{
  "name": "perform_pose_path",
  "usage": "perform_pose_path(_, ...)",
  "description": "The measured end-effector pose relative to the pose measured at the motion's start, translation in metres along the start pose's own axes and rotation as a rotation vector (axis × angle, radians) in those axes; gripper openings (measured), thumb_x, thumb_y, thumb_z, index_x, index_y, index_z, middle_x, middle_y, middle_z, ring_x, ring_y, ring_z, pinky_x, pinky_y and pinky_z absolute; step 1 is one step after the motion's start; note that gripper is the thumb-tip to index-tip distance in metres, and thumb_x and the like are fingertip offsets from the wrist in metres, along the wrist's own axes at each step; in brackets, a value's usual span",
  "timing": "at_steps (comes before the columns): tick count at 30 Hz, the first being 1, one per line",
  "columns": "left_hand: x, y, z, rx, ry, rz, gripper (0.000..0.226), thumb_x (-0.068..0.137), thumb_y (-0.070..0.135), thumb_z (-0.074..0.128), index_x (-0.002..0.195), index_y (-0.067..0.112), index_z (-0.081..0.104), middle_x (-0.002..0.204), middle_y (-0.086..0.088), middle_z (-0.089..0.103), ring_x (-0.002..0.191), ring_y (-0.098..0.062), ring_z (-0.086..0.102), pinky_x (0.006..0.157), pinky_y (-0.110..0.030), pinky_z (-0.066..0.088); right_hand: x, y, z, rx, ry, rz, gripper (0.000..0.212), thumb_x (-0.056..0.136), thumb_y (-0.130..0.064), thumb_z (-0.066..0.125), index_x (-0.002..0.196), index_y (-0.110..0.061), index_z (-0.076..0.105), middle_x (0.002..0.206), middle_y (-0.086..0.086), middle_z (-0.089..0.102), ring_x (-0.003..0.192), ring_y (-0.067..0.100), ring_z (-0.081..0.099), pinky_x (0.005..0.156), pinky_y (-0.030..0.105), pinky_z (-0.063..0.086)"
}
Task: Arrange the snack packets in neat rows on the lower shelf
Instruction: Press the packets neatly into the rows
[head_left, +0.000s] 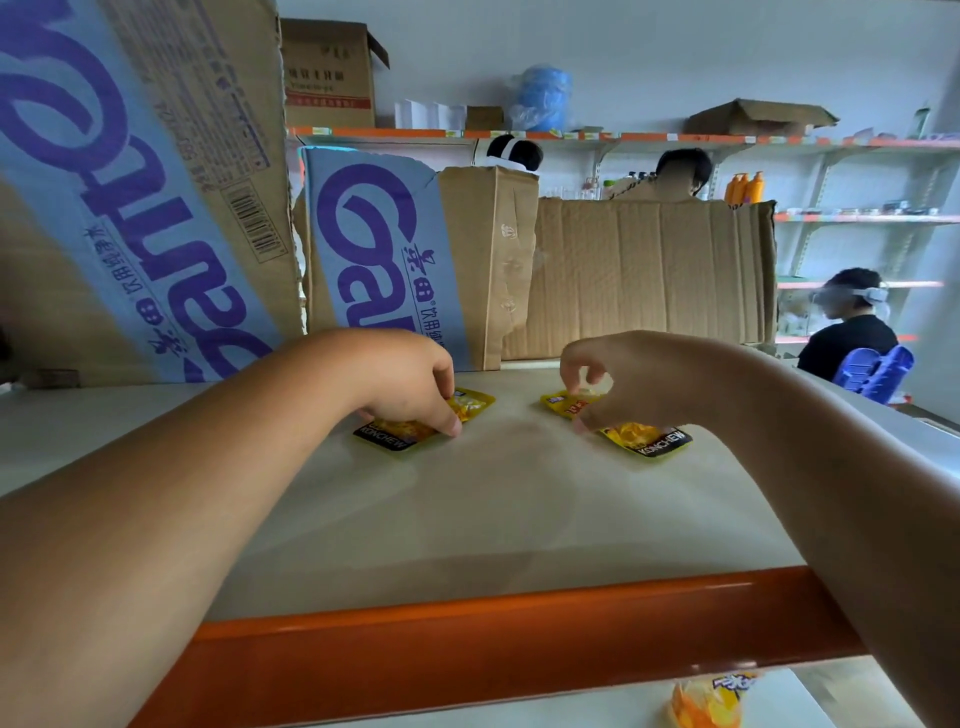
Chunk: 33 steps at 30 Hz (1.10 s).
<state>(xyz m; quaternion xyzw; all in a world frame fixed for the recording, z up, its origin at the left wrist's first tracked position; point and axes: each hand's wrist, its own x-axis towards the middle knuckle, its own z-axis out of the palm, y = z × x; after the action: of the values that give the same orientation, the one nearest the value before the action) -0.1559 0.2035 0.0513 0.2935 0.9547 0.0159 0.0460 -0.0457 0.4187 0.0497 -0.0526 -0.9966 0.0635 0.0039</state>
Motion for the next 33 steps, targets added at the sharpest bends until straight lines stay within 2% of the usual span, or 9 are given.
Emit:
perform_pose_path(4,-0.003,0.005,-0.001,0.016,0.007,0.044,0.044,0.084,0.058,0.076,0.120,0.039,0.062,0.104,0.015,0.057,0.102,-0.013,0.058,0.092,-0.034,0.053,0.005,0.005,0.003,-0.074,-0.056,0.050,0.026,0.084,-0.052,0.073,0.099,-0.039,0.057,0.113,-0.003,0.062,0.087,0.020,0.066,0.081,0.040,0.056)
perform_pose_path(6,-0.006,0.006,-0.002,0.022,0.005,0.065,0.043,0.085,0.057,0.076,0.122,0.039,0.062,0.109,0.013,0.059,0.103,-0.013,0.058,0.094,-0.034,0.053,0.004,0.004,0.002,-0.075,-0.058,0.060,0.024,0.085,-0.052,0.072,0.100,-0.040,0.057,0.113,-0.002,0.063,0.090,0.021,0.067,0.084,0.041,0.057)
perform_pose_path(10,-0.011,0.010,-0.003,0.017,0.004,0.101,0.043,0.085,0.056,0.076,0.123,0.040,0.063,0.117,0.011,0.059,0.107,-0.015,0.059,0.096,-0.037,0.053,0.003,0.003,0.003,-0.080,-0.065,0.076,0.015,0.091,-0.044,0.068,0.103,-0.041,0.060,0.110,-0.004,0.063,0.087,0.016,0.062,0.081,0.037,0.053)
perform_pose_path(15,-0.019,0.012,0.000,0.008,0.034,0.141,0.042,0.088,0.051,0.075,0.126,0.039,0.063,0.120,0.010,0.061,0.105,-0.015,0.058,0.086,-0.030,0.051,-0.001,-0.004,0.000,-0.165,-0.074,0.087,0.016,0.088,-0.051,0.068,0.096,-0.041,0.059,0.107,-0.002,0.065,0.088,0.019,0.064,0.080,0.039,0.055)
perform_pose_path(18,-0.030,0.004,-0.002,0.005,0.023,0.163,0.043,0.085,0.052,0.078,0.125,0.041,0.065,0.122,0.010,0.063,0.104,-0.014,0.060,0.090,-0.032,0.054,-0.008,-0.015,-0.004,-0.177,-0.103,0.087,0.012,0.087,-0.039,0.071,0.094,-0.039,0.061,0.107,-0.002,0.065,0.086,0.019,0.065,0.077,0.038,0.058)
perform_pose_path(21,-0.048,-0.013,0.000,-0.003,0.035,0.166,0.044,0.084,0.055,0.078,0.124,0.042,0.065,0.124,0.009,0.062,0.107,-0.015,0.060,0.095,-0.035,0.053,-0.012,-0.039,-0.002,-0.246,-0.097,0.094,0.015,0.086,-0.032,0.070,0.098,-0.033,0.061,0.098,-0.005,0.060,0.082,0.014,0.058,0.067,0.030,0.049)
perform_pose_path(25,-0.074,-0.042,0.006,-0.057,0.074,0.163,0.042,0.082,0.056,0.078,0.119,0.042,0.065,0.119,0.011,0.064,0.104,-0.013,0.061,0.094,-0.034,0.053,-0.017,-0.080,0.007,-0.208,-0.035,0.082,0.018,0.085,-0.036,0.072,0.100,-0.030,0.063,0.088,-0.009,0.055,0.073,0.009,0.052,0.059,0.026,0.040)
perform_pose_path(30,-0.110,-0.107,0.013,-0.152,0.133,0.108,0.035,0.077,0.055,0.082,0.106,0.043,0.067,0.113,0.011,0.065,0.098,-0.012,0.063,0.089,-0.036,0.056,-0.023,-0.145,0.029,-0.047,0.095,0.000,0.021,0.080,-0.038,0.074,0.098,-0.033,0.064,0.106,-0.007,0.060,0.091,0.016,0.058,0.071,0.029,0.047)
perform_pose_path(33,-0.137,-0.155,0.017,-0.203,0.235,0.098,0.032,0.074,0.051,0.084,0.100,0.040,0.069,0.104,0.017,0.064,0.097,-0.008,0.062,0.085,-0.031,0.054,-0.026,-0.195,0.042,0.043,0.151,-0.004,0.029,0.078,-0.039,0.075,0.104,-0.032,0.064,0.109,-0.003,0.059,0.090,0.020,0.058,0.062,0.026,0.040)
